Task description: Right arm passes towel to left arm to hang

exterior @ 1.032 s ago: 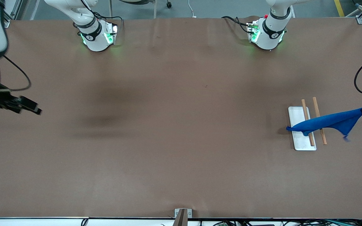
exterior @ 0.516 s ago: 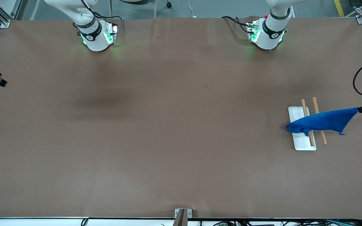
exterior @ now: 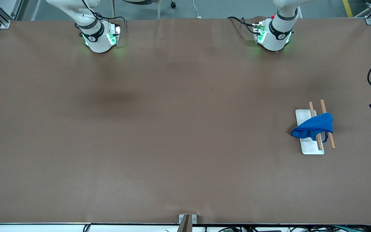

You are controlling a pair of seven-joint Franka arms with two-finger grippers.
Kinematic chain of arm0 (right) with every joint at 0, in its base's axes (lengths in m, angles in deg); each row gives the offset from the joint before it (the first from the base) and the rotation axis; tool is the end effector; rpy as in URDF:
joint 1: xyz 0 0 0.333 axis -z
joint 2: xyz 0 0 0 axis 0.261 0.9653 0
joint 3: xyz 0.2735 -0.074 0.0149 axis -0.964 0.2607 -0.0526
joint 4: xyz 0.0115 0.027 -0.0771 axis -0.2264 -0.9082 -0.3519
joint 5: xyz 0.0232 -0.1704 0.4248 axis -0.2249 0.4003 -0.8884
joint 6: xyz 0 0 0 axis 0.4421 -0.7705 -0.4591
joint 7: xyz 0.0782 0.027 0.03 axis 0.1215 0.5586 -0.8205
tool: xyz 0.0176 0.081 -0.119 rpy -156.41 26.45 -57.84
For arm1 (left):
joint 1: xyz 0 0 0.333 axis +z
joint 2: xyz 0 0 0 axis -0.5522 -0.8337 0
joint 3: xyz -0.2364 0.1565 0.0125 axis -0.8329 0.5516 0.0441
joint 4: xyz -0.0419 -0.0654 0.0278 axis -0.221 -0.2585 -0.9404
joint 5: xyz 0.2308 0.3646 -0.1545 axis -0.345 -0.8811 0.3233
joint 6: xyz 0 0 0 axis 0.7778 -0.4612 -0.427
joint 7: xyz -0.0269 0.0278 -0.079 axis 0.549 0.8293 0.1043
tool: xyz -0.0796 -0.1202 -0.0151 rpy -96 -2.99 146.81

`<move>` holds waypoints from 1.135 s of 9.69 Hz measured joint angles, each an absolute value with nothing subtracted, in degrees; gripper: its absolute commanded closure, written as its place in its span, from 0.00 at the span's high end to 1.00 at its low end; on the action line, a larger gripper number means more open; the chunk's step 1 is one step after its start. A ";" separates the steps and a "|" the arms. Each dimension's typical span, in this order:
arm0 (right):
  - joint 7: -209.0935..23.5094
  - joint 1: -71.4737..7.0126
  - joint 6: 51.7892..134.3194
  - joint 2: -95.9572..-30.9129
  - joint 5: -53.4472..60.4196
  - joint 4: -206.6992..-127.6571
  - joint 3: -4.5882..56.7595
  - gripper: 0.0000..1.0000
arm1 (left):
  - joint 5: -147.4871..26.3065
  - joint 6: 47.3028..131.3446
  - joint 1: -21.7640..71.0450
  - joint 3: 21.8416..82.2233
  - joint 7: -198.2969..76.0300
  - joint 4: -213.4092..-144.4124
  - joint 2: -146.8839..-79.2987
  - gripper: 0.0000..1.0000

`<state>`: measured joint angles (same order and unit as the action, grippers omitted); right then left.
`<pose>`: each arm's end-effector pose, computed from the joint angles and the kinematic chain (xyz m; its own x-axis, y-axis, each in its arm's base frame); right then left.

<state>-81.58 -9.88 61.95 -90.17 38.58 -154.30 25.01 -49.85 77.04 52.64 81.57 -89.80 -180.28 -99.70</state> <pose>0.5875 -0.0959 0.6174 0.9628 -0.2691 0.0230 -0.2681 -0.9626 -0.0388 0.5874 0.2947 0.3426 0.9689 0.2443 -0.0400 0.2445 -0.9188 0.3098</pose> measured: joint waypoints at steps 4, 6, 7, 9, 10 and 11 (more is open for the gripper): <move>-84.61 -9.53 61.75 -89.46 38.68 -153.37 25.10 1.00 | -56.21 79.37 50.51 70.33 -82.21 -179.12 -96.05 1.00; -85.05 -9.53 61.69 -89.45 38.75 -153.31 25.06 1.00 | -60.83 79.74 44.95 68.33 -75.36 -179.01 -92.86 1.00; -85.08 -9.53 61.68 -89.45 39.13 -153.30 25.04 1.00 | -61.66 79.73 42.49 67.93 -72.28 -179.01 -91.11 1.00; -85.09 -9.55 61.66 -89.45 39.79 -153.29 24.96 1.00 | -66.13 78.84 40.14 64.66 -65.49 -178.87 -87.23 1.00; -85.09 -9.56 61.65 -89.45 39.85 -153.29 24.91 1.00 | -68.30 76.74 40.06 62.07 -62.90 -178.79 -84.85 1.00; -85.08 -9.56 61.63 -89.45 39.88 -153.28 24.89 1.00 | -68.96 74.58 39.87 60.64 -62.11 -178.72 -82.56 1.00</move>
